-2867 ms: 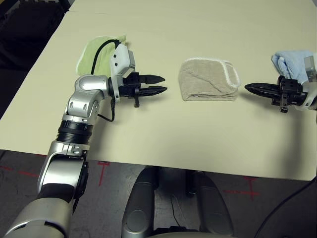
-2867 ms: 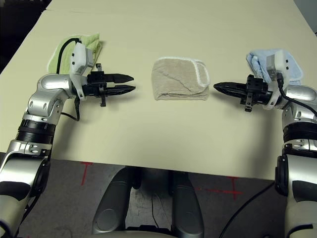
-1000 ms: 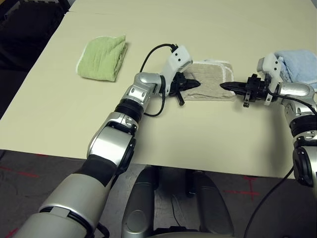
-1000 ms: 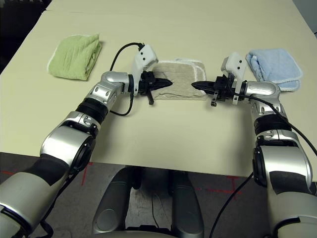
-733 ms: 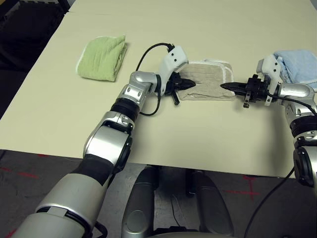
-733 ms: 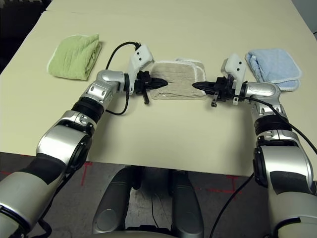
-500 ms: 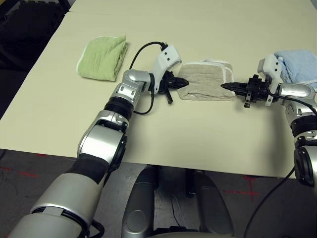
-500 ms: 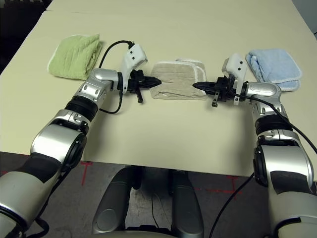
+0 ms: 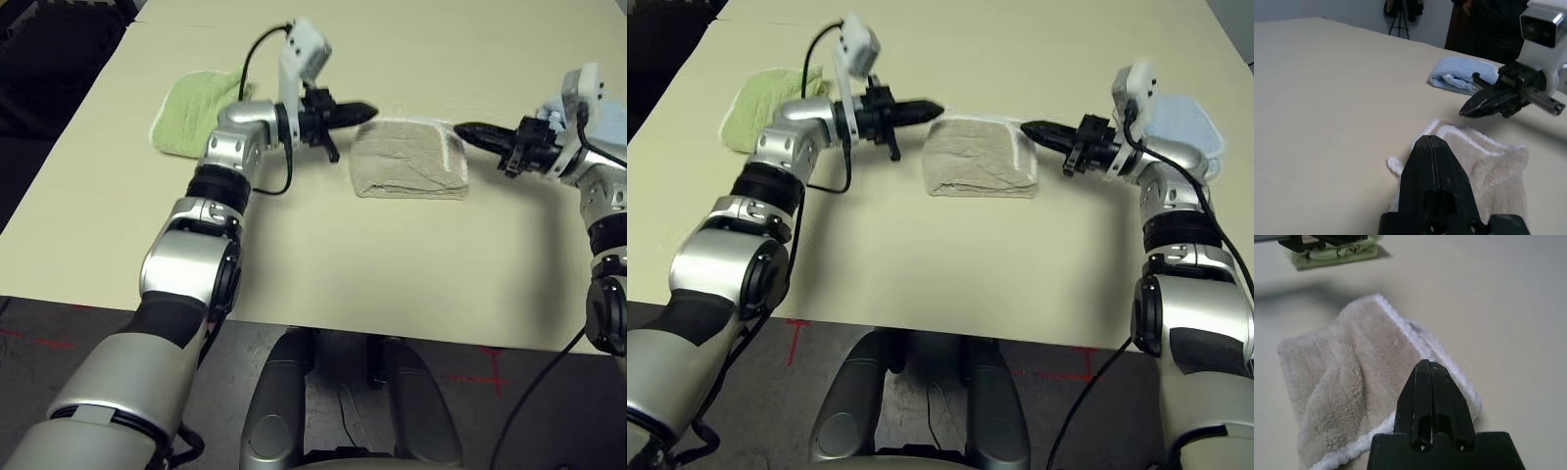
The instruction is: Fold the towel and set it aside.
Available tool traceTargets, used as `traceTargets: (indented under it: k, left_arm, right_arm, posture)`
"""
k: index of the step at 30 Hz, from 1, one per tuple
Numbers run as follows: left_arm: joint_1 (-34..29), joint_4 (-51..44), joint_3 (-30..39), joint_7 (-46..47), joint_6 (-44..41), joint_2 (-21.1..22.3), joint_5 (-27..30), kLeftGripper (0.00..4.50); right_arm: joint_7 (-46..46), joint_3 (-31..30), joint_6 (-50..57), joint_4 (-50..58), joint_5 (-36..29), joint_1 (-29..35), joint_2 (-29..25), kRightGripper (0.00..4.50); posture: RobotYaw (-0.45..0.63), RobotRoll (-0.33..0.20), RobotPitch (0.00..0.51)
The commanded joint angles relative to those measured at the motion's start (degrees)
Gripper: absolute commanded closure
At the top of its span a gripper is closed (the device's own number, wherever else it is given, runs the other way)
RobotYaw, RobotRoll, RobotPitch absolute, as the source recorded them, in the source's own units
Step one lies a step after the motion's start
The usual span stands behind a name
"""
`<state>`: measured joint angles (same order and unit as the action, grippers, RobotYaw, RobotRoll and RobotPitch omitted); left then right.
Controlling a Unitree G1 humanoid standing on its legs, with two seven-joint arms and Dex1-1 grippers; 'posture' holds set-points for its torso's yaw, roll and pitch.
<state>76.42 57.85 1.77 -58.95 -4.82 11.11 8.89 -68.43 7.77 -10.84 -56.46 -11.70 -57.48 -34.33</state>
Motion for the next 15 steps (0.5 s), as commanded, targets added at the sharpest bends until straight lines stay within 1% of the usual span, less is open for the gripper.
traceTargets:
  k: [1, 7, 11, 15]
  left_arm:
    - [-1.0, 2.2, -1.1, 2.1, 1.4, -2.5, -1.3, 4.46]
    - [-2.2, 4.9, -2.7, 5.6, 3.3, -4.8, -3.8, 4.46]
    - [-3.5, 7.9, -4.4, 9.1, 4.8, -5.1, -6.8, 4.46]
    - [-4.9, 9.9, -6.3, 10.7, 4.8, -4.7, -9.7, 4.46]
  right_arm:
    - [4.4, -1.0, -0.5, -1.9, 2.3, -0.3, 1.0, 4.50]
    - [9.4, -2.2, -0.9, -4.3, 4.9, -1.2, 2.7, 4.50]
    - [13.3, -3.6, -0.8, -5.7, 7.3, -1.2, 3.6, 4.50]
    - [15.0, -4.3, -0.7, -6.3, 8.6, -1.4, 4.2, 4.50]
  posture:
    - [0.04, 0.000, 0.350]
    - [0.03, 0.000, 0.353]
    - [0.03, 0.000, 0.354]
    - [0.03, 0.000, 0.355]
